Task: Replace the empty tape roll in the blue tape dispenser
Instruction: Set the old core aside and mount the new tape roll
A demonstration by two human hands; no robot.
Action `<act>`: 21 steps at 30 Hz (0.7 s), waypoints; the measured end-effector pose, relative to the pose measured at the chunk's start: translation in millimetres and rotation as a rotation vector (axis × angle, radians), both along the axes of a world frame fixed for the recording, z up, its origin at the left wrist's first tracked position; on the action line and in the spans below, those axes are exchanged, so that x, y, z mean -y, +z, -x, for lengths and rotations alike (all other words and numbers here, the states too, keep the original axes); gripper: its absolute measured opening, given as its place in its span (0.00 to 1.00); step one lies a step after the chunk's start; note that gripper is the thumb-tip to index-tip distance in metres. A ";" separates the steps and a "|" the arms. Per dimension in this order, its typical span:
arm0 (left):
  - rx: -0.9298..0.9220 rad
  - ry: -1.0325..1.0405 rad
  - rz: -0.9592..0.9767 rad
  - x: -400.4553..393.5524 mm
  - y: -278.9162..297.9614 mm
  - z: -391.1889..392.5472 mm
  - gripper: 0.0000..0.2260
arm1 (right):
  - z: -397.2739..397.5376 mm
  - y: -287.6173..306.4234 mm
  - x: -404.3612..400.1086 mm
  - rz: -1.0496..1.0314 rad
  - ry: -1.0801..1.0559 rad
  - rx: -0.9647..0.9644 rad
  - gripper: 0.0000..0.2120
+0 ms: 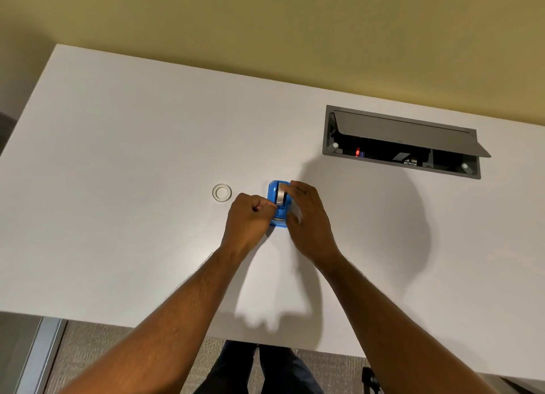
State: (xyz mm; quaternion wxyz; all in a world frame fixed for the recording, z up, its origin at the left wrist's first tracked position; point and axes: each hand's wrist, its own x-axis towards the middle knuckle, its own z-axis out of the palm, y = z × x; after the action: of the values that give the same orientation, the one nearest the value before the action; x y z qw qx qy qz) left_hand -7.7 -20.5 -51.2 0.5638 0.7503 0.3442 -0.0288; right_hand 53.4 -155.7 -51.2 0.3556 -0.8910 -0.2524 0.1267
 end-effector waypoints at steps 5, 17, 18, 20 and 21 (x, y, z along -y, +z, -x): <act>-0.014 0.068 0.081 1.9 -3.2 -2.0 0.16 | 0.7 -0.4 0.3 0.001 -0.016 -0.020 0.24; -0.047 0.181 0.188 5.8 -2.0 -9.9 0.12 | 4.7 3.9 -3.2 -0.049 -0.098 -0.077 0.20; -0.049 0.182 0.190 5.5 -1.9 -9.9 0.12 | 6.3 5.5 -4.0 -0.064 -0.166 -0.111 0.19; -0.060 0.184 0.194 4.6 -2.0 -10.0 0.12 | 8.7 8.6 -6.6 -0.101 -0.369 -0.199 0.14; -0.065 0.187 0.199 4.3 -2.4 -10.3 0.12 | 9.0 10.5 -9.2 -0.110 -0.468 -0.238 0.09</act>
State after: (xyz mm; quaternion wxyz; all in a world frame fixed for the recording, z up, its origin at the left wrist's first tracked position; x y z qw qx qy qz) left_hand 2.6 -24.8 -53.6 0.6243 0.6539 0.4261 -0.0342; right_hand 44.4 -146.5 -40.7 0.4504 -0.8831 -0.0026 0.1311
